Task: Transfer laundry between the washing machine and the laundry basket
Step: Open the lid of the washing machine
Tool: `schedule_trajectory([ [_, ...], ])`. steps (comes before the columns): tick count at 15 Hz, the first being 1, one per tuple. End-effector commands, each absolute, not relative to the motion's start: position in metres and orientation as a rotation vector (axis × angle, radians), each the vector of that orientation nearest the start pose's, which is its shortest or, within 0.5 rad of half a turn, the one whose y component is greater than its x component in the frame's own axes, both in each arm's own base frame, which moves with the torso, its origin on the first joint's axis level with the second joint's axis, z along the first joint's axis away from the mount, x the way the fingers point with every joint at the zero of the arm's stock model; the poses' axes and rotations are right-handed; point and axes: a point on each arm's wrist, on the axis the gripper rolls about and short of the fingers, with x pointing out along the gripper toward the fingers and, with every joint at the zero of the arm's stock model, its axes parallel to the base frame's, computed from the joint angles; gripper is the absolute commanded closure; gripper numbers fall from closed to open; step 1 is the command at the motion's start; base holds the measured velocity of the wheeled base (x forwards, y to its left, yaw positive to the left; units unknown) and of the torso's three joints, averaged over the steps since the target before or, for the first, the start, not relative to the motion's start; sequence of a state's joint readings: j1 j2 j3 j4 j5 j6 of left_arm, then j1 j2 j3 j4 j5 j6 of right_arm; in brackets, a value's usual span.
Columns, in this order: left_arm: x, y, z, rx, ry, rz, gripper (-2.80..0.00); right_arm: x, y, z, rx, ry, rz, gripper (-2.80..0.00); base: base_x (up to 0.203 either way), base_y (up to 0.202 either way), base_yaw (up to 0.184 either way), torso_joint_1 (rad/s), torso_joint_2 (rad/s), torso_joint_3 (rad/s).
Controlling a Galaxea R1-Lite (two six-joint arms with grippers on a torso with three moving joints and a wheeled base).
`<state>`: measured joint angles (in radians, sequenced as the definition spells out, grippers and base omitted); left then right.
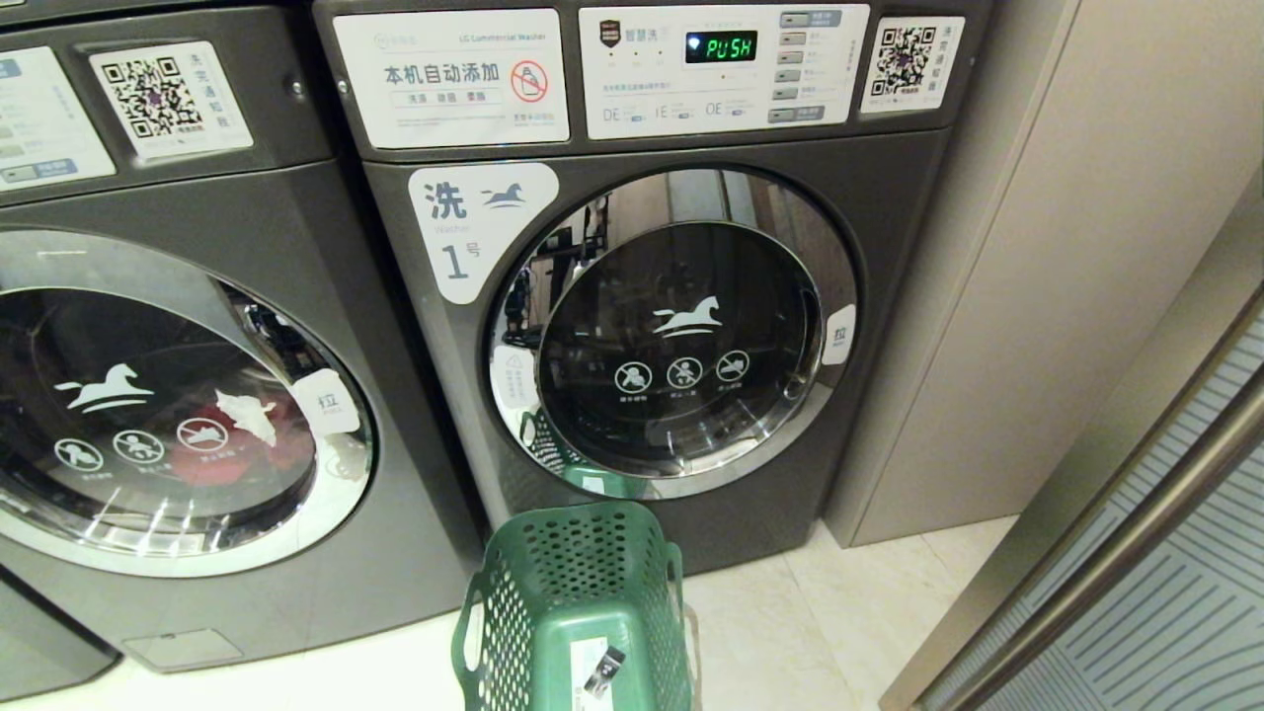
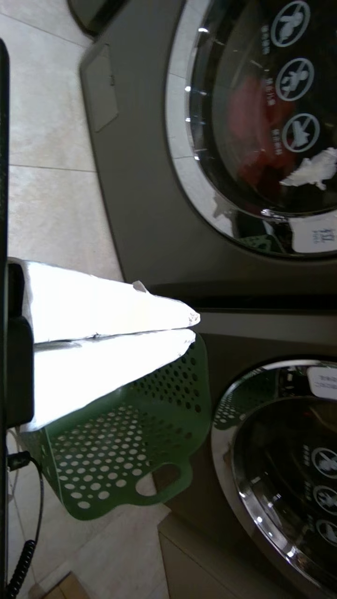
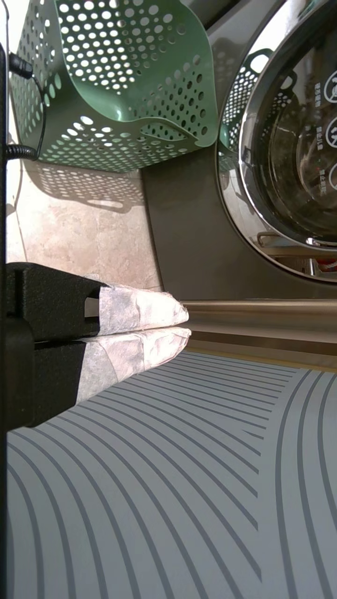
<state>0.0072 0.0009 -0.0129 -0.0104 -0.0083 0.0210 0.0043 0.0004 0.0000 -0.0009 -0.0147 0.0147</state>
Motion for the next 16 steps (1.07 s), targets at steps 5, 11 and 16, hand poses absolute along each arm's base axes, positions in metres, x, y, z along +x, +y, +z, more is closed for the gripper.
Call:
schedule_trajectory([
  [5,-0.042,-0.002,0.193,0.032,-0.205,-0.075,0.0,-0.023,0.0,0.076,0.02,0.0,-0.012,0.0,0.0,0.0,0.0,0.0,0.0,0.0],
  [11,0.087,-0.001,0.227,-0.159,0.225,-0.075,-2.8,-0.023,-0.001,0.076,0.02,0.0,-0.011,0.0,0.0,0.0,0.0,0.0,0.0,0.0],
  [16,0.15,0.012,0.128,-0.329,0.51,-0.006,-2.8,-0.023,0.0,0.076,0.02,0.0,-0.012,0.0,0.0,0.0,0.0,0.0,0.0,0.0],
])
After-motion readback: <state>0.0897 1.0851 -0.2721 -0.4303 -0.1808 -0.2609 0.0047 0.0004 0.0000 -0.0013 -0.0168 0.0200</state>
